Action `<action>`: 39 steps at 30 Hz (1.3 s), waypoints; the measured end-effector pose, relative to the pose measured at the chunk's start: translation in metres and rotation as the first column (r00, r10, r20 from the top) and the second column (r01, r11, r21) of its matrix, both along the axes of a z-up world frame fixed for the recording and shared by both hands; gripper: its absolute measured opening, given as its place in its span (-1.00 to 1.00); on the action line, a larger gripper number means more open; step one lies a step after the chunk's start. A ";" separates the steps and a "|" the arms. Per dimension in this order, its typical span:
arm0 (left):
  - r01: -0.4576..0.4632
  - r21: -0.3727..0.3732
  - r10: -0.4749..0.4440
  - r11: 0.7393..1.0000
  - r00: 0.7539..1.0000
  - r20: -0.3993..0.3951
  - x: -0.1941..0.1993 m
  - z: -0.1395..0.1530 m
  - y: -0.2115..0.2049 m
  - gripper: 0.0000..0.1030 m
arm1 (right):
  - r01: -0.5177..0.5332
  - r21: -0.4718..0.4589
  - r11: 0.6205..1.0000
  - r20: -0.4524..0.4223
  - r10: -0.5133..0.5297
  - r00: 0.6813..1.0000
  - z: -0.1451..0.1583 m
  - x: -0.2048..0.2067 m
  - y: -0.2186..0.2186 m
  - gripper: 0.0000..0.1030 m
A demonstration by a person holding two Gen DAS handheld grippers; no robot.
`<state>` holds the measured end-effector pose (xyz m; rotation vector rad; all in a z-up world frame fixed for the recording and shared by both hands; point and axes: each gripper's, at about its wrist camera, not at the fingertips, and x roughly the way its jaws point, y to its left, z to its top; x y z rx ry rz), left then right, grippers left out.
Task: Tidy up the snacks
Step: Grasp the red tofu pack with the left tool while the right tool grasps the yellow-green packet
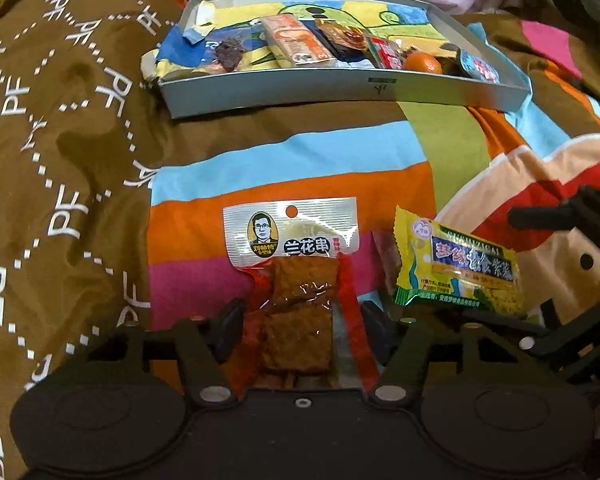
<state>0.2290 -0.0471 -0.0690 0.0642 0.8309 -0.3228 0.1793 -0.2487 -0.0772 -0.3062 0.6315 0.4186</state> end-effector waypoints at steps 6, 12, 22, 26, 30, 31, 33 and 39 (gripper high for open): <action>-0.016 -0.013 0.016 1.000 0.999 -0.033 -0.004 0.003 0.000 0.20 | 0.021 0.034 0.999 -0.048 -0.019 0.999 -0.003 0.004 -0.003 0.77; -0.027 -0.045 0.024 0.999 0.998 -0.064 -0.009 0.005 0.002 0.15 | 0.011 0.048 0.999 -0.081 -0.008 0.997 -0.002 0.001 -0.001 0.47; 0.041 0.031 -0.039 0.999 0.997 -0.065 -0.012 0.001 -0.003 0.33 | 0.006 0.038 0.999 -0.098 -0.002 0.995 -0.001 -0.002 0.003 0.37; 0.062 0.040 -0.059 0.997 0.996 -0.068 -0.012 -0.001 -0.004 0.42 | 0.012 0.044 0.999 -0.108 -0.008 0.994 -0.002 0.001 0.003 0.38; 0.065 0.035 -0.062 0.997 0.996 -0.070 -0.012 -0.001 -0.004 0.46 | 0.018 0.049 0.999 -0.106 -0.013 0.994 -0.002 0.000 0.002 0.39; 0.067 0.035 -0.065 0.997 0.996 -0.069 -0.012 -0.001 -0.004 0.46 | 0.017 0.051 0.999 -0.105 -0.012 0.994 -0.002 0.001 0.002 0.41; 0.070 0.039 -0.068 0.997 0.996 -0.064 -0.013 -0.002 -0.004 0.44 | 0.018 0.053 0.998 -0.104 -0.012 0.994 -0.004 0.001 0.002 0.43; 0.067 0.044 -0.064 0.997 0.996 -0.064 -0.015 0.000 -0.002 0.23 | 0.020 0.048 0.999 -0.100 -0.015 0.995 -0.004 0.000 0.004 0.35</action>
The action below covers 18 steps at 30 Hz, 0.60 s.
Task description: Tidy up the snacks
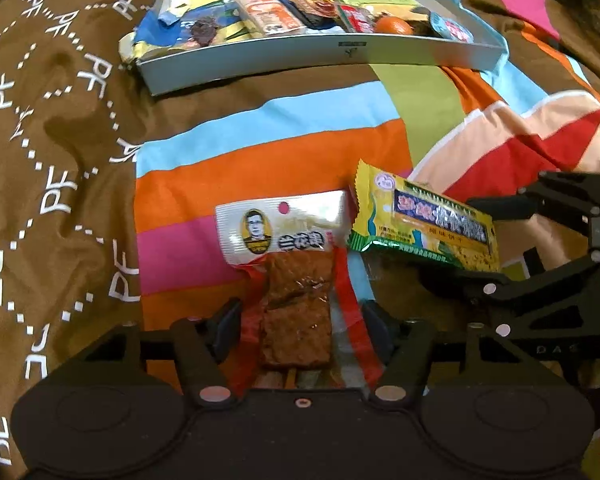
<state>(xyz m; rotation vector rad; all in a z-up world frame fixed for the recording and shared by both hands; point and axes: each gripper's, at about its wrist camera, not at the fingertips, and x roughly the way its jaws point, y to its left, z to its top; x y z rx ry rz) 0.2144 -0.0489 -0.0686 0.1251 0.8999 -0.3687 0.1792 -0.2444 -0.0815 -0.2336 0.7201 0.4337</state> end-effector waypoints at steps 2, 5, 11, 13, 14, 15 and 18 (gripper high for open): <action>-0.012 -0.013 0.012 1.000 1.000 -0.004 0.000 0.001 0.002 0.21 | 0.000 -0.006 1.000 0.004 0.000 1.000 0.000 -0.002 0.002 0.31; -0.028 -0.015 0.028 0.999 1.000 0.001 -0.002 0.003 0.002 0.18 | -0.011 -0.037 0.999 0.021 0.011 1.000 0.001 -0.006 0.007 0.23; -0.037 0.024 0.036 0.999 0.999 0.035 -0.008 0.007 -0.004 0.10 | -0.043 -0.206 0.978 0.122 0.070 0.990 -0.001 -0.024 0.029 0.20; -0.022 0.032 0.021 0.999 0.999 0.026 -0.009 0.007 -0.006 0.10 | -0.051 -0.231 0.972 0.132 0.083 0.988 -0.001 -0.028 0.033 0.16; -0.019 0.034 0.018 0.999 0.999 0.027 -0.009 0.007 -0.006 0.10 | -0.050 -0.235 0.971 0.134 0.083 0.988 0.000 -0.029 0.033 0.16; -0.017 0.032 0.016 0.999 1.000 0.024 -0.009 0.008 -0.006 0.10 | -0.047 -0.237 0.970 0.135 0.081 0.988 0.001 -0.030 0.033 0.16; -0.020 0.017 0.020 1.000 0.999 0.027 -0.011 0.008 -0.003 0.06 | -0.036 -0.238 0.971 0.142 0.071 0.987 0.003 -0.032 0.032 0.15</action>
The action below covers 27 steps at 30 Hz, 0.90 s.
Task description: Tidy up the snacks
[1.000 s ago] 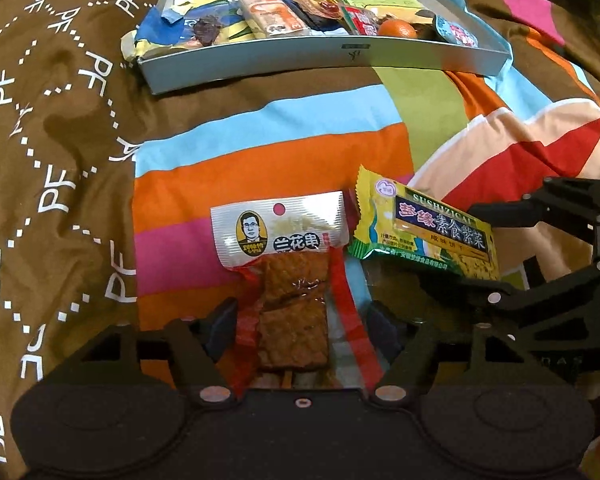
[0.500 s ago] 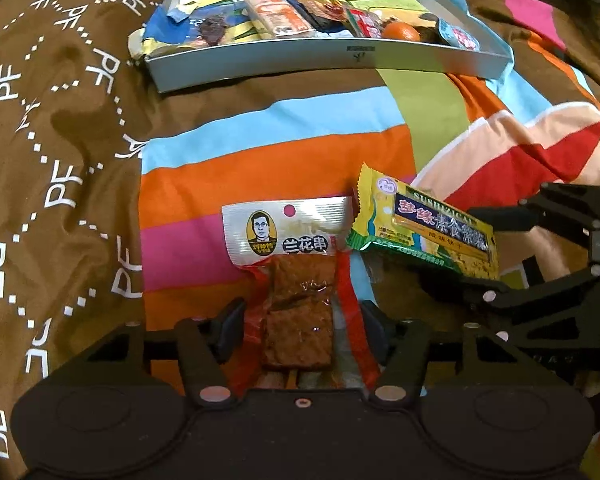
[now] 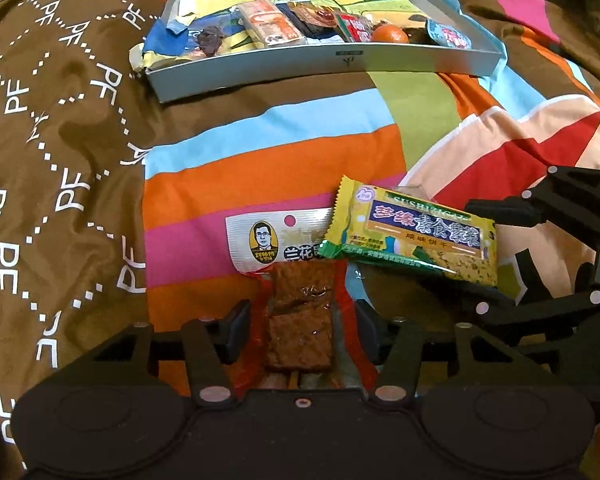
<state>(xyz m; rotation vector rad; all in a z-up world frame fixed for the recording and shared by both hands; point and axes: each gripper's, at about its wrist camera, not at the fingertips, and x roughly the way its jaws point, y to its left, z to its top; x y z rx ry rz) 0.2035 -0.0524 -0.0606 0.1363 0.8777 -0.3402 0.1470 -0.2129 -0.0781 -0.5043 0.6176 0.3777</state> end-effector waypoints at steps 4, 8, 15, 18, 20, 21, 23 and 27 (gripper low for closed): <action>-0.009 -0.002 0.009 1.000 1.000 0.020 -0.003 0.002 0.000 -0.13 | 0.011 0.002 1.000 0.006 -0.011 1.000 -0.001 0.002 -0.001 0.13; -0.015 -0.017 0.015 1.000 1.000 0.017 -0.003 0.002 0.003 -0.16 | 0.007 -0.012 1.000 0.005 -0.007 1.000 -0.005 0.003 0.001 0.13; -0.029 -0.043 0.030 0.999 0.999 0.019 -0.004 0.004 0.006 -0.22 | 0.006 -0.007 1.000 0.009 -0.006 1.000 -0.004 0.002 0.000 0.13; -0.036 -0.046 0.037 0.998 0.999 0.022 -0.006 0.004 0.007 -0.22 | 0.002 -0.008 1.000 0.015 -0.002 1.000 -0.004 0.002 0.000 0.13; -0.043 -0.046 0.045 0.998 0.999 0.030 -0.007 0.005 0.007 -0.23 | -0.002 -0.013 1.000 0.026 0.002 1.000 -0.004 0.000 0.000 0.13; -0.045 -0.043 0.047 0.998 0.998 0.034 -0.008 0.005 0.007 -0.23 | -0.006 -0.018 1.000 0.034 0.006 0.999 -0.005 -0.001 0.001 0.13; -0.053 -0.033 0.054 0.998 0.997 0.046 -0.009 0.005 0.005 -0.23 | -0.015 -0.043 0.999 0.063 0.017 0.998 -0.006 -0.004 0.003 0.12; -0.071 -0.002 0.071 0.997 0.995 0.073 -0.011 0.006 0.002 -0.23 | -0.034 -0.110 0.993 0.111 0.046 0.993 -0.010 -0.008 0.008 0.12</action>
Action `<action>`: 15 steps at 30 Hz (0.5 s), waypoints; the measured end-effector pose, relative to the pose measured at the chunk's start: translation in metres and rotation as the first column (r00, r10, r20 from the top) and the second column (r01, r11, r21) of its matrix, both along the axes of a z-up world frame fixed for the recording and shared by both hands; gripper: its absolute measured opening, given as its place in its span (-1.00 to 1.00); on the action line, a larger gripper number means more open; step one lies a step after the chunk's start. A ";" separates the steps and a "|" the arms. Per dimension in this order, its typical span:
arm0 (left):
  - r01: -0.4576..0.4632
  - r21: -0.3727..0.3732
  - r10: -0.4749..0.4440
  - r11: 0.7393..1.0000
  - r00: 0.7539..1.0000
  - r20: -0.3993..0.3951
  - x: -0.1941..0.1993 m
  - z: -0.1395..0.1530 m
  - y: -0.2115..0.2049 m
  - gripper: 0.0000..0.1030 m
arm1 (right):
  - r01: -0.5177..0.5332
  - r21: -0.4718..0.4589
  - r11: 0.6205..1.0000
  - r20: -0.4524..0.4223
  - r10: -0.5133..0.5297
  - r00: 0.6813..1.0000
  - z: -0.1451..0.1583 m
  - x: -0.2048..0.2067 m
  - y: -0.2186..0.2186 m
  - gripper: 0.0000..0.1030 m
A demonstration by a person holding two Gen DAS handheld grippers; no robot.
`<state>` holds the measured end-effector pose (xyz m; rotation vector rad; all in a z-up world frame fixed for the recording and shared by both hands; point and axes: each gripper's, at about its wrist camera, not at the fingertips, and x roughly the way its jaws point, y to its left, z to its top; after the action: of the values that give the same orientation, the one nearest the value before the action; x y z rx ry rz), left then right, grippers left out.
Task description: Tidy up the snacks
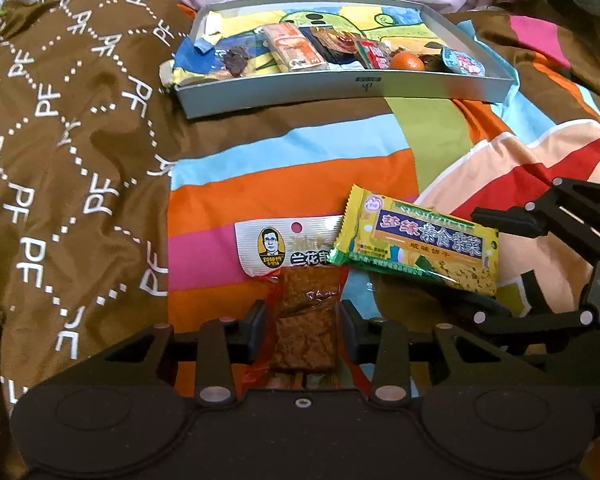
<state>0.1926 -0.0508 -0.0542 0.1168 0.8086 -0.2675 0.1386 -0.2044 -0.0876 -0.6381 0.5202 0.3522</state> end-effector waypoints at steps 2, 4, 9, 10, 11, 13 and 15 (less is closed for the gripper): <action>-0.009 0.014 0.009 1.000 1.000 0.014 -0.001 0.001 -0.002 -0.23 | -0.007 -0.017 1.000 0.018 0.007 1.000 0.000 -0.001 0.002 0.12; -0.023 0.029 0.022 0.999 0.999 0.029 -0.001 0.003 -0.003 -0.23 | -0.009 -0.031 0.999 0.044 0.010 0.999 0.000 -0.003 0.003 0.12; -0.050 0.058 0.045 0.997 0.996 0.081 -0.001 0.009 -0.005 -0.23 | 0.000 -0.040 0.999 0.104 0.005 0.995 0.002 -0.004 0.002 0.12; -0.059 0.059 0.054 0.996 0.995 0.086 -0.001 0.010 -0.005 -0.23 | 0.002 -0.042 0.999 0.114 0.003 0.993 0.002 -0.005 0.002 0.12; -0.068 0.060 0.063 0.996 0.994 0.091 0.000 0.011 -0.005 -0.23 | 0.004 -0.043 0.999 0.124 0.002 0.992 0.003 -0.005 0.002 0.12; -0.090 0.063 0.083 0.994 0.991 0.102 0.002 0.012 -0.006 -0.23 | 0.011 -0.043 0.999 0.142 -0.005 0.990 0.003 -0.004 0.001 0.12; -0.102 0.067 0.095 0.992 0.990 0.107 0.005 0.015 -0.008 -0.23 | 0.023 -0.034 0.999 0.161 -0.017 0.987 0.005 -0.002 -0.002 0.12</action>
<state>0.1972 -0.0583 -0.0396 0.1567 0.7183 -0.1375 0.1363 -0.2061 -0.0826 -0.6888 0.3793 0.2704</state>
